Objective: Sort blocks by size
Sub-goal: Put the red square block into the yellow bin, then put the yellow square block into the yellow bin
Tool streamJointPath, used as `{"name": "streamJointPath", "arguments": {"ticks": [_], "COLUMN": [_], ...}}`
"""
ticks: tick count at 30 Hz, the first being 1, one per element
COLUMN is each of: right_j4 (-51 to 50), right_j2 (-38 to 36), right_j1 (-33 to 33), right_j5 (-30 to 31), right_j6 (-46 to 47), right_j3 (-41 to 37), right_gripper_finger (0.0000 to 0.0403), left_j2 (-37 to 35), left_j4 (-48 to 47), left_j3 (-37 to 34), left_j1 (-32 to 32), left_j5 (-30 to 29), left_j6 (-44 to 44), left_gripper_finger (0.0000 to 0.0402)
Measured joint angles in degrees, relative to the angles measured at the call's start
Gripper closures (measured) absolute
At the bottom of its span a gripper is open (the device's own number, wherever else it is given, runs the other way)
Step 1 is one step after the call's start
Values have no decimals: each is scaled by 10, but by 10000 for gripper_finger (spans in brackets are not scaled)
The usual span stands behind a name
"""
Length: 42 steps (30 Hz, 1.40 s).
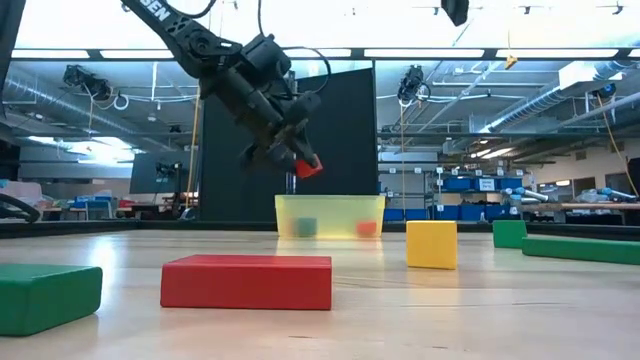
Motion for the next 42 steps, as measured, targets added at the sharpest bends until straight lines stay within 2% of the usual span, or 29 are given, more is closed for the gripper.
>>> {"name": "streamJointPath", "arguments": {"ticks": [6, 8, 10, 13, 18, 22, 26, 31, 35, 38, 42], "right_j4": [-14, -21, -35, -92, -230, -260, -234, -222, -248, -252, -292], "right_j2": [54, 66, 73, 73, 65, 78, 116, 193, 234, 243, 242], "right_j1": [1, 1, 2, 15, 46, 82, 111, 135, 152, 177, 219], "right_j5": [0, 0, 0, 1, 12, -29, -61, -93, -97, -73, 20], "right_j6": [43, 54, 69, 88, 132, 133, 132, 132, 192, 250, 335], "right_j3": [0, 0, 0, 0, 0, 0, 0, 0, 0, 0, 0], "right_gripper_finger": [350, 342, 334, 323, 305, 286, 256, 201, 158, 140, 134], "left_j2": [0, -2, -13, -60, -168, -239, -269, -275, -275, -276, -279], "left_j4": [-14, -9, -8, -10, -13, -42, -89, -96, -96, -97, -103], "left_j3": [0, 0, 0, 0, 0, 1, 0, 0, 0, 0, 0], "left_j1": [8, 8, 7, -4, -12, -24, -39, -60, -82, -99, -113], "left_j5": [43, 64, 73, 69, 66, 87, 85, 84, 83, 84, 83], "left_j6": [2, 0, -2, 4, 23, 52, 63, 37, 21, 20, 20], "left_gripper_finger": [103, 67, 52, 61, 108, 143, 166, 174, 174, 174, 174]}}
